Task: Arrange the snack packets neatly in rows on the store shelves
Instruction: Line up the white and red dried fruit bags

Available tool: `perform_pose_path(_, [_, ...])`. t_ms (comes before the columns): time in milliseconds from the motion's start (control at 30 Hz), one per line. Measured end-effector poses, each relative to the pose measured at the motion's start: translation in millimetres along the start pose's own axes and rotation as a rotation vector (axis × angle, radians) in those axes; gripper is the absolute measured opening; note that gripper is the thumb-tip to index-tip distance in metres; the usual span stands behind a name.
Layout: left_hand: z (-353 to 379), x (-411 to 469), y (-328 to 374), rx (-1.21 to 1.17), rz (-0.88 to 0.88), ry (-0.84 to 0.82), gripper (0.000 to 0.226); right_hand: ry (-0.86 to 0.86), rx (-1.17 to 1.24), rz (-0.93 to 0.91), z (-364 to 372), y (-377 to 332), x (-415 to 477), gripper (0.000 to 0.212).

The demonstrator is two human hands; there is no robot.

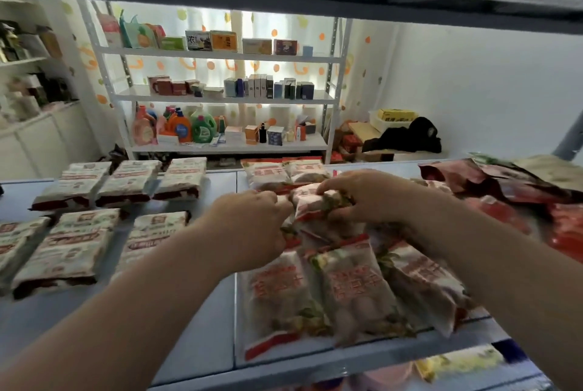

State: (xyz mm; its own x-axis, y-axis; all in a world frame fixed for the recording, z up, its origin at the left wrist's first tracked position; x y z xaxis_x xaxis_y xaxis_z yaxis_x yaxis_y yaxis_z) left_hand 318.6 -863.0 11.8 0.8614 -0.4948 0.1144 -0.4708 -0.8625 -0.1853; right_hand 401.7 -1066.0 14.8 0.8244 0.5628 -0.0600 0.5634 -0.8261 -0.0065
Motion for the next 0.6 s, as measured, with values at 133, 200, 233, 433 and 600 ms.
perform_pose_path(133, [-1.0,19.5,18.5,0.044,-0.062,-0.018,0.033,0.241,-0.009,-0.119,-8.9,8.7,-4.3,0.027])
perform_pose_path(200, [-2.4,27.3,25.6,0.038,-0.076,-0.010,0.033,0.362,0.125,-0.087,-16.2,25.3,-10.4,0.019])
perform_pose_path(233, [-2.8,31.9,30.1,0.018,-0.067,-0.009,0.034,0.427,0.191,-0.055,-19.2,36.3,-14.0,0.018])
perform_pose_path(433, [4.0,76.7,52.2,-0.304,-0.131,-0.099,0.041,0.592,0.306,0.021,-4.7,74.4,-25.6,0.021])
perform_pose_path(600, [16.7,118.1,61.6,-0.363,-0.398,-0.325,0.101,0.612,0.399,0.065,17.6,76.3,-19.5,0.023])
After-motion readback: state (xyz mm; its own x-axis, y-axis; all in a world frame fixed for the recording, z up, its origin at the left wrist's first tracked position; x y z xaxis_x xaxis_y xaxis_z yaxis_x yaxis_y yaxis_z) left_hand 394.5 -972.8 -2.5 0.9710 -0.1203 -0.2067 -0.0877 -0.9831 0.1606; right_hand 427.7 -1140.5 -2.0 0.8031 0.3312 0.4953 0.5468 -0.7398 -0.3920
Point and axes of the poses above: each hand's wrist, its own x-axis towards the middle knuckle, its own z-axis out of the palm, y = z × x, the point moved 3 cm from there along x, towards the middle knuckle, and after that the axes turned 2 degrees about -y, right-handed, at the moved point
